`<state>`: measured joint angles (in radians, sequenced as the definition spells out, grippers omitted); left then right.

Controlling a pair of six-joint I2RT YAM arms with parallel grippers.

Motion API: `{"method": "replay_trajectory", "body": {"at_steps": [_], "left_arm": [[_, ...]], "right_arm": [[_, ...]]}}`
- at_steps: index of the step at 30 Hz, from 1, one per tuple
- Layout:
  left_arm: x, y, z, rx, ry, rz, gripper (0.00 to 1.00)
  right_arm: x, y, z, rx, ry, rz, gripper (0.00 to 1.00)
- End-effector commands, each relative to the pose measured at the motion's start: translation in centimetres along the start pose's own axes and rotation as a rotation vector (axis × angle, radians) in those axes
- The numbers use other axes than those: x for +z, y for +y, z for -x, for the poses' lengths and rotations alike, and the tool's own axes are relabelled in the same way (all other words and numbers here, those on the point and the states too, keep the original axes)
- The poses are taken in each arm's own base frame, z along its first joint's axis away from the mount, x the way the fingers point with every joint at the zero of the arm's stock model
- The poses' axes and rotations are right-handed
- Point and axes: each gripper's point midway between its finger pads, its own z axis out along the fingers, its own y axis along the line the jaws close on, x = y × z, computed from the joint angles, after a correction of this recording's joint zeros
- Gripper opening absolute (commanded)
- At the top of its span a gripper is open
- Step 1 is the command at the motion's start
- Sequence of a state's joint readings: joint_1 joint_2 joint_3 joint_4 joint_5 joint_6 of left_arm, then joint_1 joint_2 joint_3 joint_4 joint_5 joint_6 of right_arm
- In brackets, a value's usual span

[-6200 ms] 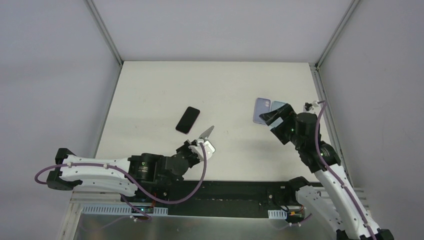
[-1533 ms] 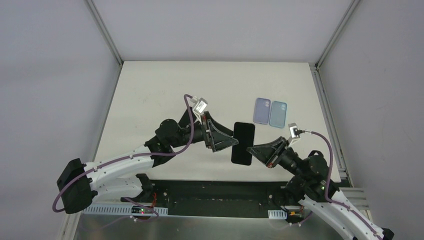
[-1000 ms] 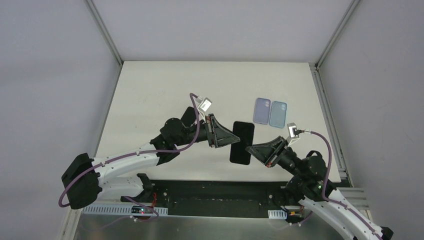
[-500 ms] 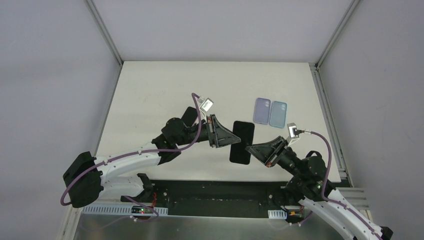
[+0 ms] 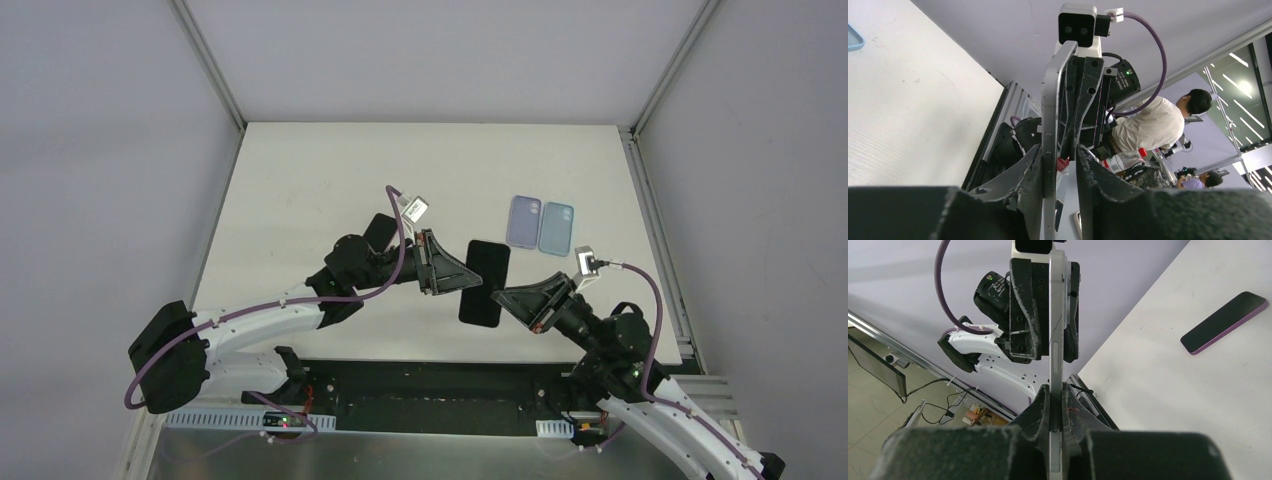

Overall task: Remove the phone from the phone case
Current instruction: Place the phone at the center of the board.

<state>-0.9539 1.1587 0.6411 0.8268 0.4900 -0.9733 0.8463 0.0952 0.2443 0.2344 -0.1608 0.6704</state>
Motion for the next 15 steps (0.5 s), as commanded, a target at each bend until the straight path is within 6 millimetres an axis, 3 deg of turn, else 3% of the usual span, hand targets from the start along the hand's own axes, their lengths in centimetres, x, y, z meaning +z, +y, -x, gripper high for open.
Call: {"method": "replay_trajectory", "body": {"at_steps": [1,7,11,13,15], "left_arm": [[0.22,-2.99,1.33,0.041,-0.025,-0.106,0.25],[0.37,-3.12,1.32,0.031,-0.018,-0.112,0.16],[0.37,-3.23,1.3,0.031,-0.016,-0.116,0.0],[0.25,-3.04,1.41,0.036,-0.027,-0.108,0.0],[-0.05,-2.71,1.68,0.041,-0.047,-0.093,0.0]], "right_arm": [[0.11,2.0,1.97,-0.011,-0.082,0.072,0.0],[0.18,1.78,1.79,-0.008,-0.076,0.066,0.0],[0.18,1.58,1.63,-0.008,-0.066,0.053,0.0],[0.13,1.31,1.38,-0.004,-0.05,0.035,0.01],[0.06,1.12,1.15,0.002,-0.027,0.008,0.3]]}}
